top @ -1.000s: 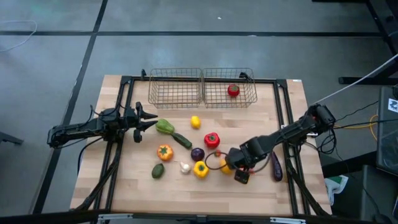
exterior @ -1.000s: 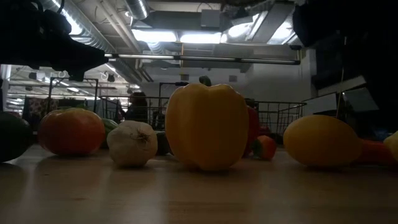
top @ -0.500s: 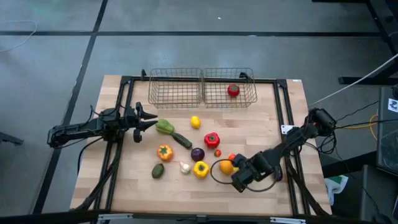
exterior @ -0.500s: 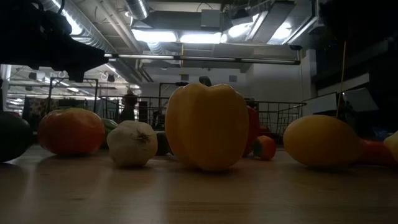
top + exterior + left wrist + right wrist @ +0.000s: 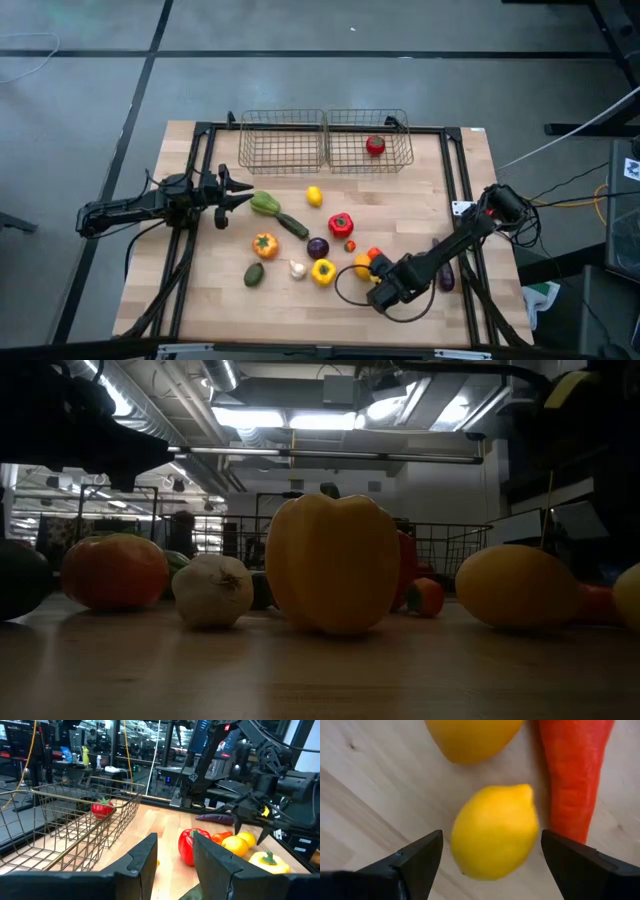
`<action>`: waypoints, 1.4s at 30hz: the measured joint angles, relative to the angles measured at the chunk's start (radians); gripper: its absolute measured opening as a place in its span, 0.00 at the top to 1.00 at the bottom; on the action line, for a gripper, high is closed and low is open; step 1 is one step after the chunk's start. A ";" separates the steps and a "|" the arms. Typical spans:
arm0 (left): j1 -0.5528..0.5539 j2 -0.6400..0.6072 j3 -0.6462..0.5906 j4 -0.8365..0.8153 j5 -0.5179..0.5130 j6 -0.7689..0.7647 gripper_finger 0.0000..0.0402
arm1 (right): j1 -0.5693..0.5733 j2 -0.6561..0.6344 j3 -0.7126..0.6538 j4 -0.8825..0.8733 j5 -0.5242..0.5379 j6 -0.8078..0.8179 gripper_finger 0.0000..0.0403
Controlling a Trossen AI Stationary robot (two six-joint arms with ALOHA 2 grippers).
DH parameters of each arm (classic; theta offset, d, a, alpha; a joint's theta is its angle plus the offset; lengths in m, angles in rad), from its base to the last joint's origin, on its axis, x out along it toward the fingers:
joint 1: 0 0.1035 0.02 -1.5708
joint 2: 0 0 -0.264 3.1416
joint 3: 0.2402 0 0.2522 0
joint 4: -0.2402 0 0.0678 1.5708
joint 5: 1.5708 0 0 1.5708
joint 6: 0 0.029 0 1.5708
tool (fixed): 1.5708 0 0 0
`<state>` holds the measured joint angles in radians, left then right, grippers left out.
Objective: Sort produce into baskets
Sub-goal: Put the bottom yellow lemon into the right golden wire basket
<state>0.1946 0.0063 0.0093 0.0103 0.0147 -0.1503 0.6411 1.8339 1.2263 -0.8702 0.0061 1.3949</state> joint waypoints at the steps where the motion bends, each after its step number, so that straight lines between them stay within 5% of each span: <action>1: 0.000 0.000 0.000 0.000 0.000 0.000 0.70 | 0.000 0.000 0.000 0.006 0.004 0.000 0.16; 19: 0.000 0.000 0.000 0.000 0.000 0.000 0.70 | 0.000 -0.002 -0.023 0.033 0.041 -0.006 0.37; 42: 0.000 0.000 0.000 0.000 0.000 -0.006 0.70 | -0.095 -0.175 -0.009 0.031 0.038 -0.155 0.37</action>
<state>0.1945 0.0063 0.0092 0.0105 0.0147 -0.1562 0.5460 1.6589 1.2175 -0.8388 0.0444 1.2400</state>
